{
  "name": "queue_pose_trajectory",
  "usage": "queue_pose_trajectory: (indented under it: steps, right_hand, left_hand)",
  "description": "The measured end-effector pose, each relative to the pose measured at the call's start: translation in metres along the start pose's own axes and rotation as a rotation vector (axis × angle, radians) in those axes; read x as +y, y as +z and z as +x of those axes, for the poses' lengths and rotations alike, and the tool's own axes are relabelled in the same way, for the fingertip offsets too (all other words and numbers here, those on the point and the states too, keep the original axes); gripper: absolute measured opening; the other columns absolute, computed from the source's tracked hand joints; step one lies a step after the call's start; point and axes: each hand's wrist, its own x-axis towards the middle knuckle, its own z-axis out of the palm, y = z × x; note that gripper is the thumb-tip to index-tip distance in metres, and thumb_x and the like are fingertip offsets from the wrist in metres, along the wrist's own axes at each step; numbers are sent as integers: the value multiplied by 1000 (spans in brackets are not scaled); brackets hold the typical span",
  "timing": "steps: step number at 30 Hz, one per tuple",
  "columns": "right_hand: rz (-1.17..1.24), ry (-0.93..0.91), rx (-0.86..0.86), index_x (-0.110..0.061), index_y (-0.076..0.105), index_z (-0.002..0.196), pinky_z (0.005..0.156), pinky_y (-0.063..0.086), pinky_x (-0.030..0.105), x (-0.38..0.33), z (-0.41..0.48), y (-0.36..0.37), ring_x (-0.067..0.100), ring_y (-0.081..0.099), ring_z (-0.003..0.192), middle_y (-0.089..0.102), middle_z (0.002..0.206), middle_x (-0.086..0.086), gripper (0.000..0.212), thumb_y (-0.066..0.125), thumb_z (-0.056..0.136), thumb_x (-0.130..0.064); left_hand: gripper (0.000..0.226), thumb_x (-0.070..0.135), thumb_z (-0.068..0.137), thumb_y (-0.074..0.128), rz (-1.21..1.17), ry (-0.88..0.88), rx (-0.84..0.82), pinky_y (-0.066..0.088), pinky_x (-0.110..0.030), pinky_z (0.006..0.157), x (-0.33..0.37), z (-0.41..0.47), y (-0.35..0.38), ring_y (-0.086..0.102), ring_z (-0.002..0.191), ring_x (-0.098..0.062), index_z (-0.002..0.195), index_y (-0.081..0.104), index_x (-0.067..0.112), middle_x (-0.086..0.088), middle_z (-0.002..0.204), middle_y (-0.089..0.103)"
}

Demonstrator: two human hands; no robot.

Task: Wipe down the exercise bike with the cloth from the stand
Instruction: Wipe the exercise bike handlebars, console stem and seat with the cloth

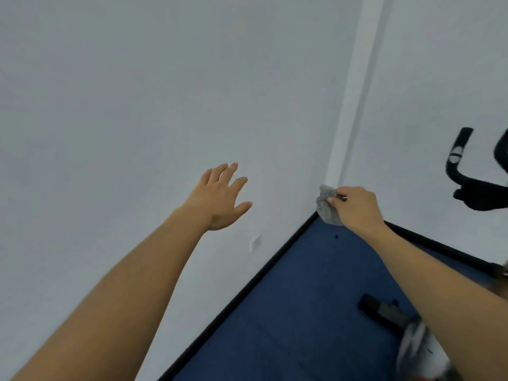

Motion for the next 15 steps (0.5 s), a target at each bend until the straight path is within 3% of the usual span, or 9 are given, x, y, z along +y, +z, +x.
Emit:
queue_pose_trajectory:
  steps: [6,10,15]
  right_hand:
    - [-135,183,157,0,64,74,53,41,30,65,53,-38,25,56,65,66,72,15,25,55,90,-18]
    - [-161,259,272,-4,64,75,52,39,27,112,101,-68,23,57,68,65,72,10,22,55,89,-19]
    - [-210,357,382,-6,64,75,63,43,31,164,159,-115,25,59,72,66,73,11,19,57,88,-19]
  left_hand:
    - [61,53,96,23,-50,302,28,-2,-38,116,56,133,25,-10,143,-22,148,11,23,-5,157,-10]
    - [61,52,96,24,-96,413,72,-3,-38,117,97,223,28,-10,143,-21,148,11,24,-4,157,-9]
    - [61,51,96,25,-189,530,115,-3,-37,116,155,327,21,-10,143,-20,148,10,24,-3,157,-8]
